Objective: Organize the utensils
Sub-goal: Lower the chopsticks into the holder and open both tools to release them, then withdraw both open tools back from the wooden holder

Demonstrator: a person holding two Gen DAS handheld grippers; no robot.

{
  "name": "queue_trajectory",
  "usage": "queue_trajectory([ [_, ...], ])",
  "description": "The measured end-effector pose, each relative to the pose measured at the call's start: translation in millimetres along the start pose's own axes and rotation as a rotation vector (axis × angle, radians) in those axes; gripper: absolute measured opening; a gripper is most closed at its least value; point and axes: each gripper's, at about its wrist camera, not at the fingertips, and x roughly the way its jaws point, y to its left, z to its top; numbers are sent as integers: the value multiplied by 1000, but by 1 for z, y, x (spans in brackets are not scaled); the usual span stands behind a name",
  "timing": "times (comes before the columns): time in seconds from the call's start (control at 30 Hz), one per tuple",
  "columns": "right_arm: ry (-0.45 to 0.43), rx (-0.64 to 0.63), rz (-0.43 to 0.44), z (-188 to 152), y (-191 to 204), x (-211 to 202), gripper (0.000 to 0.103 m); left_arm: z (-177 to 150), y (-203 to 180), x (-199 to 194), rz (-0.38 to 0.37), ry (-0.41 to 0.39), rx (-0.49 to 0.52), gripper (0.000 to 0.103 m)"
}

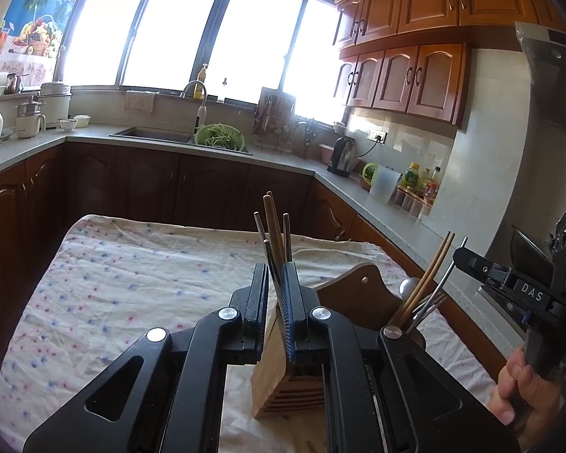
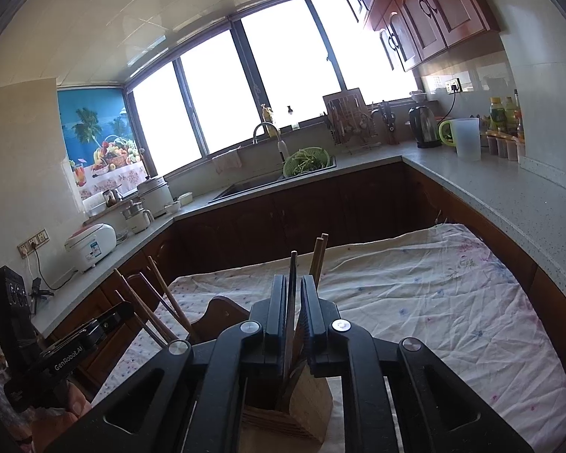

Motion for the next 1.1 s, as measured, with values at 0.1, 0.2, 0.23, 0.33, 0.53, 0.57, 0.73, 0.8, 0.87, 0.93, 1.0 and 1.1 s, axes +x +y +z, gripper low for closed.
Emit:
queue_trajectory([
  [0.1,-27,8,16,0,0,-9,60,-1,1,-9,5,-12,-15,54],
  [0.2,-61,3,16,1,3,-21,78,-2,-1,-19,23,-23,-7,70],
  [0.23,-68,2,15,1,4,-24,88,-2,-1,-22,28,-23,-5,75],
  [0.33,-87,4,19,-1,5,-33,98,-6,-1,-32,42,-30,-2,82],
  [0.53,-83,7,27,-9,6,-47,101,-14,4,-48,50,-26,-13,87],
  [0.57,-83,5,29,-11,6,-49,101,-15,4,-51,53,-24,-12,89],
  [0.73,-79,-8,29,-19,10,-60,103,-20,1,-64,72,-21,1,92],
  [0.8,-74,-6,31,-22,11,-64,103,-22,0,-70,71,-20,-2,93],
  [0.87,-70,-3,36,-27,10,-69,103,-24,-1,-76,74,-23,-2,94],
  [0.93,-70,0,37,-30,9,-75,103,-27,-2,-84,85,-25,0,94],
  [1.0,-70,2,37,-35,10,-82,103,-28,-3,-92,102,-28,-2,95],
  [1.1,-68,4,42,-46,12,-92,103,-34,-5,-104,123,-31,0,99],
])
